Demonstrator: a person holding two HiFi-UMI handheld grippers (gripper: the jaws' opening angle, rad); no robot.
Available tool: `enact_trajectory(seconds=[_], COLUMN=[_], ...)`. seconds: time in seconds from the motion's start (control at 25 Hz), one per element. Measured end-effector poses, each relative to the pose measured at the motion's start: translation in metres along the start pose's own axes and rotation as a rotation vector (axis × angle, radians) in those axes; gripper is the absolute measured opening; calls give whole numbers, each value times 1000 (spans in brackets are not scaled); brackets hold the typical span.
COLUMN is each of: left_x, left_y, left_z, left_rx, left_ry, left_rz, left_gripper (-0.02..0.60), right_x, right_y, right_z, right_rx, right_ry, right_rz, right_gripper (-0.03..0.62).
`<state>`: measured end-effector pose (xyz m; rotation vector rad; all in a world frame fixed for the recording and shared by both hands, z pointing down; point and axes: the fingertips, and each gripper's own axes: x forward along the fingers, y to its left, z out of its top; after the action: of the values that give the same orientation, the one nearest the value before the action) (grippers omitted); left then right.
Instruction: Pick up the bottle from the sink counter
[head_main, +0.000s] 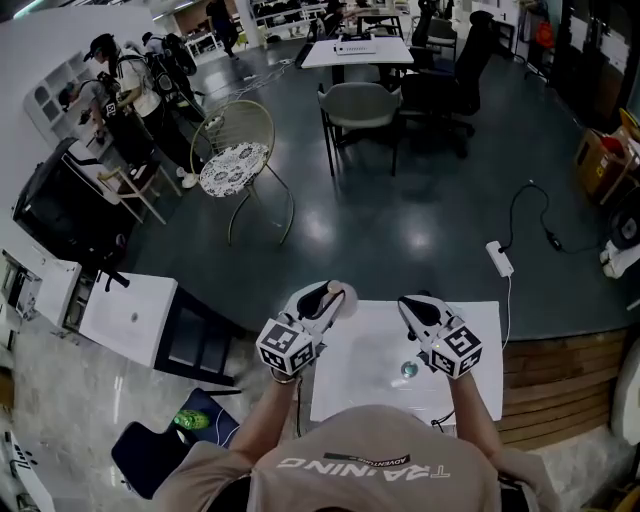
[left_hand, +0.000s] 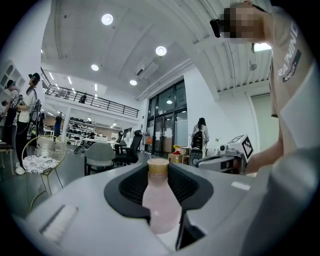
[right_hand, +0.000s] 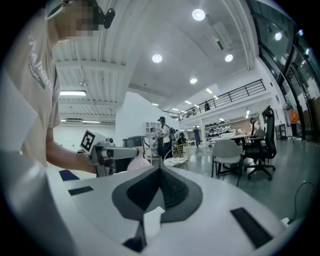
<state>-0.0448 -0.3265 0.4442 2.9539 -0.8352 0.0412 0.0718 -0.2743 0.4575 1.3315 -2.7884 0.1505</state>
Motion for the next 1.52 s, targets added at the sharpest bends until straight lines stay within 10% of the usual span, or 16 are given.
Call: enact_trajectory(seconds=[1.52], left_x=[-21], left_y=[-8], left_z=[-4], left_rx=[6], left_ry=[-15], left_rz=[26], left_gripper=[128], right_x=[-12], right_y=[3], right_z=[-3], right_rx=[7], right_ry=[7], right_rz=[-18], right_gripper=[6])
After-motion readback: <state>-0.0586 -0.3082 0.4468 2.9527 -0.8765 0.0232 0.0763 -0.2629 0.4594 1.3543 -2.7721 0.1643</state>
